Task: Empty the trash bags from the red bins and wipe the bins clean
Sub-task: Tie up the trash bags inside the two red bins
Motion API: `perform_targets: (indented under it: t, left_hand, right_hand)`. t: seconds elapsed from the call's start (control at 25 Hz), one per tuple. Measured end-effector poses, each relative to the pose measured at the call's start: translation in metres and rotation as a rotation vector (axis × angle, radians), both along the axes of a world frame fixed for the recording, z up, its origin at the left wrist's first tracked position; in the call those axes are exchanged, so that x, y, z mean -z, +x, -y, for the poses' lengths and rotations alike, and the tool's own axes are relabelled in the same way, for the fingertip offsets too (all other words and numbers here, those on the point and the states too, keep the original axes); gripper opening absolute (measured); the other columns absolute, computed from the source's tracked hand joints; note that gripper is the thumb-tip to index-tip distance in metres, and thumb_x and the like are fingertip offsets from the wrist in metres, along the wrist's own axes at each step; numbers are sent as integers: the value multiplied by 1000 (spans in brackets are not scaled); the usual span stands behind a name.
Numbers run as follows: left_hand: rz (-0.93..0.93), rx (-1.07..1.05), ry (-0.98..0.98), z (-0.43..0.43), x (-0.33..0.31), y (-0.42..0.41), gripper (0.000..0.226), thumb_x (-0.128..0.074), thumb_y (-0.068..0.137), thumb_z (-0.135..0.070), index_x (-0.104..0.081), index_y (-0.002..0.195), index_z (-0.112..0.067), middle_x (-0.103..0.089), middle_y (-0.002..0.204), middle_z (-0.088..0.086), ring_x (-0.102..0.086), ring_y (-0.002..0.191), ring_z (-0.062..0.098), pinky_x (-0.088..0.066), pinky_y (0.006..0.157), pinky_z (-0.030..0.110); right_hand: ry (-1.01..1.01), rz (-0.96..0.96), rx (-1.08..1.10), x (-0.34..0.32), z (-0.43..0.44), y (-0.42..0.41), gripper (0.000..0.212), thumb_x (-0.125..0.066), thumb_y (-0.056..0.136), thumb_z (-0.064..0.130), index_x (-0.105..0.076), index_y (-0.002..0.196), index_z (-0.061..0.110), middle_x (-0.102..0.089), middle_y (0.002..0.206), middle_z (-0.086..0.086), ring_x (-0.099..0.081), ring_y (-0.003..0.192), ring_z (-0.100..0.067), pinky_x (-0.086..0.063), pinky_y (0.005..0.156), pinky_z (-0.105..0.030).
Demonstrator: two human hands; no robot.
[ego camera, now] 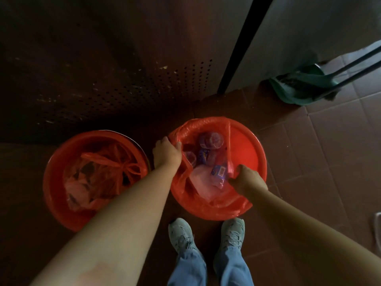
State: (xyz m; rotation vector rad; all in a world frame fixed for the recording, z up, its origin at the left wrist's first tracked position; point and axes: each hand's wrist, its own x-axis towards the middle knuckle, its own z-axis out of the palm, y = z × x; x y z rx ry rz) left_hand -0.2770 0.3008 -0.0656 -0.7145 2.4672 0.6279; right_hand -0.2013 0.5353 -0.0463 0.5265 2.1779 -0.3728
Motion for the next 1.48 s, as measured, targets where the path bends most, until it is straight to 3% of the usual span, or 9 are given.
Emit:
perform_targets:
  t: [0.2, 0.36, 0.44, 0.6, 0.8, 1.04, 1.16, 1.28, 1.48]
  left_hand:
    - [-38, 45, -46, 4, 0, -24, 26, -55, 97, -18, -67, 116, -5, -68, 117, 19, -63, 114, 36, -49, 100, 41]
    - [-142, -39, 73, -8, -29, -21, 23, -54, 96, -15, -63, 117, -11, -68, 116, 16, -64, 110, 35, -50, 91, 39]
    - [-181, -11, 138, -10, -46, -17, 19, -57, 94, -15, -64, 112, -14, -70, 110, 11, -66, 105, 32, -50, 87, 36]
    - [-119, 5, 267, -2, -78, -8, 14, -59, 89, -9, -62, 91, -22, -68, 92, 1, -67, 94, 27, -50, 82, 33]
    - [224, 207, 348, -3, -94, 36, 25, -49, 91, -7, -64, 90, -27, -71, 97, 4, -65, 76, 17, -47, 62, 25]
    - [311, 200, 256, -11, -83, 79, 23, -55, 89, -20, -67, 109, -20, -70, 110, 7, -64, 105, 30, -50, 88, 34]
    - [211, 18, 313, -23, -78, 72, 19, -58, 89, -31, -68, 96, -16, -72, 99, 8, -65, 97, 29, -50, 85, 36]
    - [203, -320, 572, -34, -77, 64, 15, -68, 89, -31, -68, 83, -17, -72, 84, 4, -67, 86, 23, -52, 78, 33]
    - [160, -423, 759, -43, -104, 51, 10, -60, 92, -18, -68, 87, -16, -69, 78, 2, -64, 78, 15, -45, 73, 28]
  right_hand:
    - [6, 212, -42, -5, -14, 14, 28, -68, 85, 38, -66, 105, 19, -59, 82, 4, -59, 69, -15, -48, 64, -28]
    - [72, 391, 148, -8, -19, 21, 42, -52, 98, 15, -52, 139, 6, -61, 129, -13, -63, 113, -30, -54, 86, -30]
    - [106, 304, 350, -19, -21, 19, 36, -52, 95, 10, -58, 130, 2, -65, 120, -13, -66, 99, -28, -53, 75, -26]
    - [42, 14, 618, -61, -27, -2, 12, -63, 84, 12, -65, 89, 1, -62, 72, -8, -58, 56, -20, -39, 42, -24]
    - [-211, -298, 899, -93, -16, -35, 23, -67, 89, 24, -73, 95, 2, -72, 87, -17, -65, 77, -28, -55, 73, -42]
    - [-348, -301, 647, -82, 7, -32, 12, -69, 90, 24, -70, 83, 14, -64, 64, -3, -58, 57, -21, -50, 61, -36]
    - [-278, -208, 526, -70, 6, -16, 16, -72, 88, 30, -64, 80, 18, -61, 65, -1, -57, 58, -19, -42, 52, -27]
    - [-257, -136, 547, -65, -1, 0, 21, -71, 88, 30, -68, 79, 12, -61, 63, -1, -53, 52, -14, -36, 44, -22]
    - [-387, -239, 586, -83, -12, 0, 24, -66, 92, 33, -69, 75, 17, -72, 67, 2, -62, 54, -10, -48, 48, -22]
